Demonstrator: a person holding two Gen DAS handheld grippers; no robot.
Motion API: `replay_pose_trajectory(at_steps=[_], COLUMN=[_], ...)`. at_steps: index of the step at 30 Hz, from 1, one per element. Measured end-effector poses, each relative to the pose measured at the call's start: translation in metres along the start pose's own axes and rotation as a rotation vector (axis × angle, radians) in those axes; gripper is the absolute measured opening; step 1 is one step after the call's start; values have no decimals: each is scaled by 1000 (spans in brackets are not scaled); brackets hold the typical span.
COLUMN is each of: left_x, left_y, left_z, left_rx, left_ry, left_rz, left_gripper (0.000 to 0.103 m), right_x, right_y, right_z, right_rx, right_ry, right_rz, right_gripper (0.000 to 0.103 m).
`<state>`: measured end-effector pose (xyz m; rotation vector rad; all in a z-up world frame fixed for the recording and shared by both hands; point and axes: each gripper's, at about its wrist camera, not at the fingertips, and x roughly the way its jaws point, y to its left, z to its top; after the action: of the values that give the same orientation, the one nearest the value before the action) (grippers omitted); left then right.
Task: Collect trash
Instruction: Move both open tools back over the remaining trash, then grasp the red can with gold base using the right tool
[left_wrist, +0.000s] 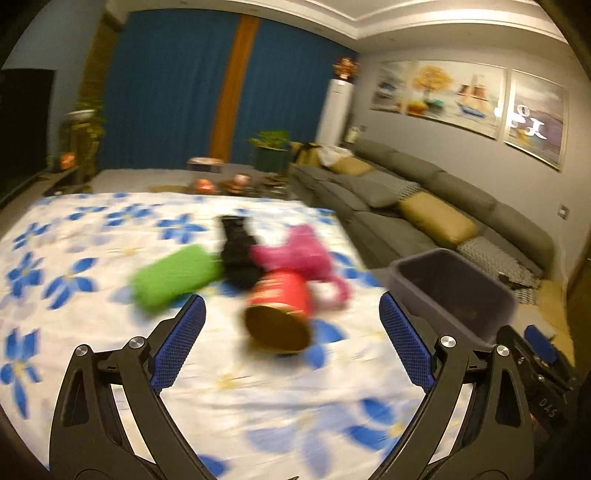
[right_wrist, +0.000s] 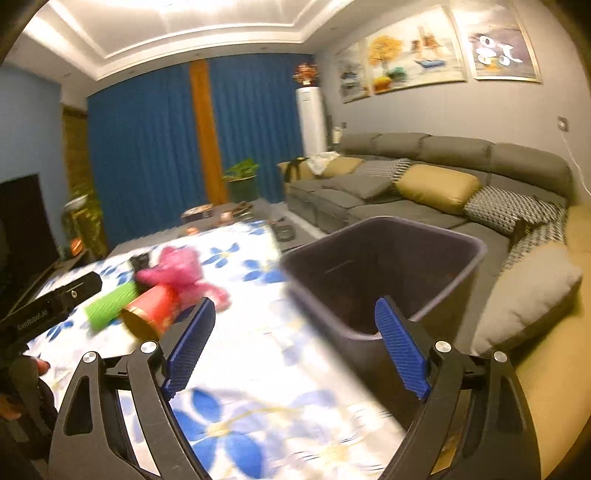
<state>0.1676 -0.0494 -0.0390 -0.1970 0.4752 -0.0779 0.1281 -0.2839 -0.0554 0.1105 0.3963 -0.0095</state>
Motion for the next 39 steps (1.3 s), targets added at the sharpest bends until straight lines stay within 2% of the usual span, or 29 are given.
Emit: replay_pose_trajectory(at_steps=[4, 7, 14, 25, 33, 35, 39], left_x=[-20, -28, -35, -27, -25, -25, -24], left_y=[40, 64, 95, 115, 124, 124, 124], left_z=[-5, -3, 3, -7, -7, -7, -8], left_rx=[-12, -37, -74, -111, -140, -143, -144], left_ry=[-26, -35, -62, -58, -53, -51, -47], left_rz=[124, 188, 249, 267, 270, 268, 267], left_gripper=[93, 93, 93, 93, 93, 93, 93], right_x=[5, 14, 43, 78, 99, 105, 114], right_y=[40, 66, 107, 148, 162, 164, 169], right_z=[-7, -12, -22, -26, -25, -24, -25], right_rx=[-74, -116, -172, -285, -313, -319, -331], right_ry=[20, 45, 100, 144, 181, 199, 230], right_rz=[57, 94, 107, 93, 82, 81, 80], right_gripper=[86, 86, 86, 79, 75, 66, 59])
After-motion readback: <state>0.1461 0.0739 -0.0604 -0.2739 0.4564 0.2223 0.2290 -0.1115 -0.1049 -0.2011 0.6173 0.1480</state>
